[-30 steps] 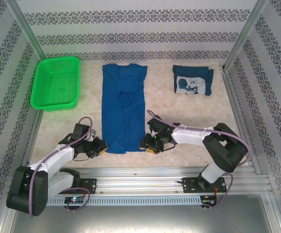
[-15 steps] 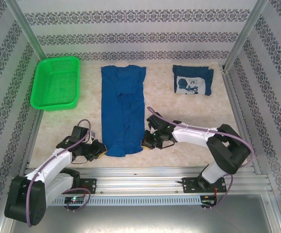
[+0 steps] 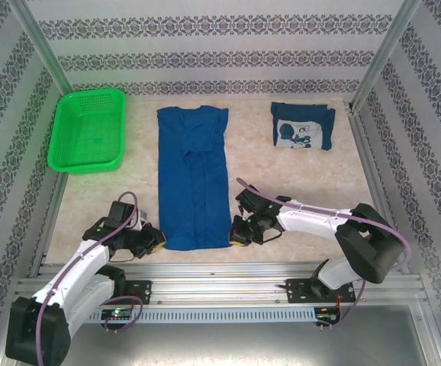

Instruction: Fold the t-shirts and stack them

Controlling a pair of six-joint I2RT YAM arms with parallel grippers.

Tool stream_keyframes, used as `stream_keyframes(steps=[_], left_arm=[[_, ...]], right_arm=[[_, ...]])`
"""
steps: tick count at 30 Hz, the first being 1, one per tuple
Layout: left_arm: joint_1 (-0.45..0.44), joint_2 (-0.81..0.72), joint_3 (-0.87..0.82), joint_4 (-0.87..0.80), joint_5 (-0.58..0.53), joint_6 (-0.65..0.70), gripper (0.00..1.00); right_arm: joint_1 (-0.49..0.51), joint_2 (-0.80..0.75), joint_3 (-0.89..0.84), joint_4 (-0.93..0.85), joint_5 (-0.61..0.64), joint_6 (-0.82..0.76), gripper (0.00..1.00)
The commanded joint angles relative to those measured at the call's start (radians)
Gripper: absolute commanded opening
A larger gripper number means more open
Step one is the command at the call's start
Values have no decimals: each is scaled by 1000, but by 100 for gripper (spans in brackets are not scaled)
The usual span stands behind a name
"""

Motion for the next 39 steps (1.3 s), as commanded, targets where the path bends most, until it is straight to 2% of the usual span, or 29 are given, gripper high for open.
stream_keyframes(steps=[1, 6, 15, 24, 32, 39], left_arm=[[4, -58, 69, -182, -7, -24, 15], [3, -69, 147, -230, -9, -46, 15], [35, 168, 425, -201, -15, -5, 15], [112, 408, 634, -88, 22, 67, 15], [188, 601, 725, -3, 38, 117, 14], [204, 793, 852, 11, 53, 169, 13]], right_arm=[[12, -41, 48, -122, -16, -27, 0], [6, -58, 181, -240, -13, -82, 0], [-99, 6, 521, -374, -23, -199, 0], [-214, 243, 832, -430, -82, -323, 0], [-292, 465, 1064, -453, -105, -376, 0], [-341, 628, 1218, -506, -118, -419, 0]])
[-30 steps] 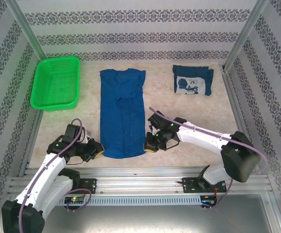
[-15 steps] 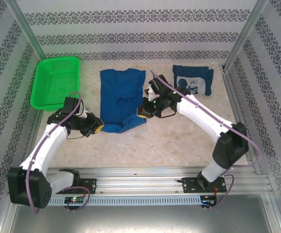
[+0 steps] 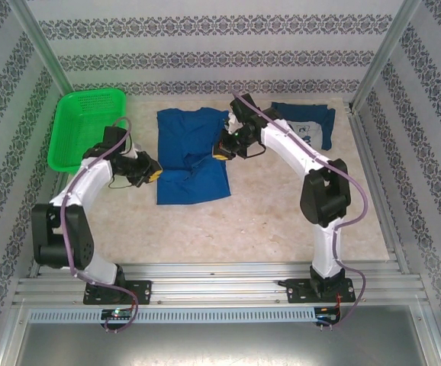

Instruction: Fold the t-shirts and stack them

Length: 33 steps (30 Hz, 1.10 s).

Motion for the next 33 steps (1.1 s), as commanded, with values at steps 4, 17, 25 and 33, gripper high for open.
stream_keyframes(steps=[4, 17, 25, 33], left_arm=[[27, 116, 111, 20, -1, 84, 13], [30, 350, 304, -15, 7, 138, 13], [30, 457, 418, -46, -15, 169, 13], [30, 535, 495, -51, -18, 180, 15]], right_arm=[[-39, 124, 137, -79, -25, -60, 0], [-102, 347, 418, -136, -48, -64, 0], [-126, 449, 525, -151, -63, -57, 0], [-136, 506, 548, -93, -84, -23, 0]])
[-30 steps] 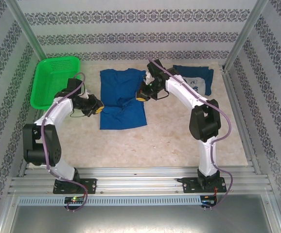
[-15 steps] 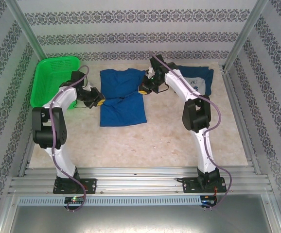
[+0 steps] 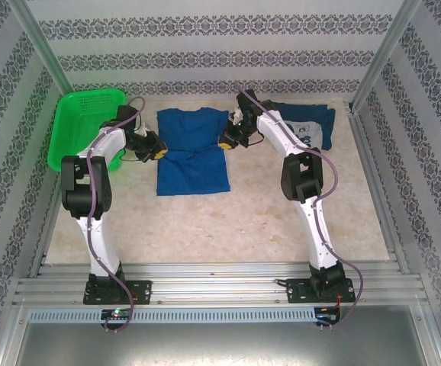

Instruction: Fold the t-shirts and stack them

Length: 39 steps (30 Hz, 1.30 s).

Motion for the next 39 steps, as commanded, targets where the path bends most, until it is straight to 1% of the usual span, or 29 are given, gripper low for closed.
stream_keyframes(steps=[1, 2, 3, 6, 7, 9, 11, 13, 15, 17, 19, 22, 24, 26, 28, 30, 32, 35, 39], left_arm=[[10, 39, 42, -29, -13, 32, 17], [10, 51, 51, -25, -11, 31, 20], [10, 62, 63, -22, -13, 28, 25], [14, 82, 99, 13, 4, -8, 52], [15, 79, 111, 31, 17, -27, 58], [13, 64, 156, 66, 41, -72, 64], [13, 43, 211, 81, 58, -106, 68], [13, 12, 258, 92, 71, -126, 70], [14, -33, 272, 98, 74, -132, 73], [16, -77, 267, 87, 72, -120, 75], [15, -130, 226, 68, 72, -93, 75], [16, -242, 76, 18, 64, -10, 76], [16, -332, -78, -26, 40, 45, 78], [15, -406, -238, -26, 61, 64, 77], [18, -468, -401, -5, 67, 65, 74], [16, -514, -530, 43, 95, 45, 71], [18, -542, -617, 75, 98, 38, 67], [18, -550, -706, 135, 90, 32, 66], [22, -517, -750, 210, 71, 4, 65]], right_arm=[[-13, 35, 42, 36, -26, 25, 0], [-15, 44, 45, 47, -27, 35, 1], [-19, 53, 47, 62, -31, 50, 4], [-24, 69, 65, 139, -55, 104, 18], [-25, 69, 79, 166, -60, 122, 21], [-30, 62, 130, 217, -57, 160, 31], [-40, 42, 175, 248, -41, 183, 35], [-49, -5, 171, 295, -29, 200, 42], [-57, -67, 150, 301, -14, 185, 46], [-58, -136, 102, 274, -3, 144, 46], [-52, -232, -9, 269, -4, 102, 50], [-25, -420, -293, 286, 28, 20, 58], [-7, -552, -517, 306, 71, -13, 60], [6, -661, -752, 397, 70, 16, 61], [19, -729, -967, 509, 46, 61, 61], [37, -766, -1089, 561, 54, 79, 61], [63, -783, -1181, 638, 58, 103, 62], [95, -743, -1226, 698, 54, 120, 61], [113, -679, -1251, 781, 50, 158, 61]])
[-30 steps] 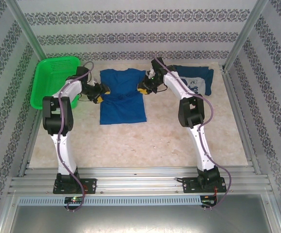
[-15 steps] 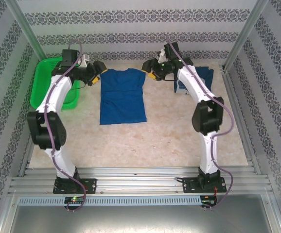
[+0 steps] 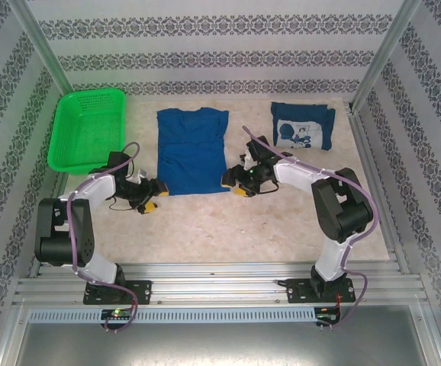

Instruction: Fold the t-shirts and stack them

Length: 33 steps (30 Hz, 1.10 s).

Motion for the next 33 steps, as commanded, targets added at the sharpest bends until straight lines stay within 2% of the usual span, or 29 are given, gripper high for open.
stream_keyframes(steps=[1, 7, 14, 21, 28, 33], left_arm=[[17, -1, -15, 138, -9, -21, 65], [18, 63, -42, 253, -31, -72, 63], [21, 135, -36, 321, -72, -95, 60], [20, 171, -24, 412, -67, -146, 58], [13, 193, 15, 446, -61, -177, 56], [-2, 243, 106, 343, -115, -152, 52]], right_arm=[[14, 34, -3, 143, 7, 41, 61], [25, 113, 25, 137, 15, 55, 60], [28, 136, 34, 147, 21, 70, 59], [33, 184, 78, 132, 16, 71, 58], [37, 199, 110, 126, 16, 77, 56], [42, 218, 133, 106, 13, 79, 55]])
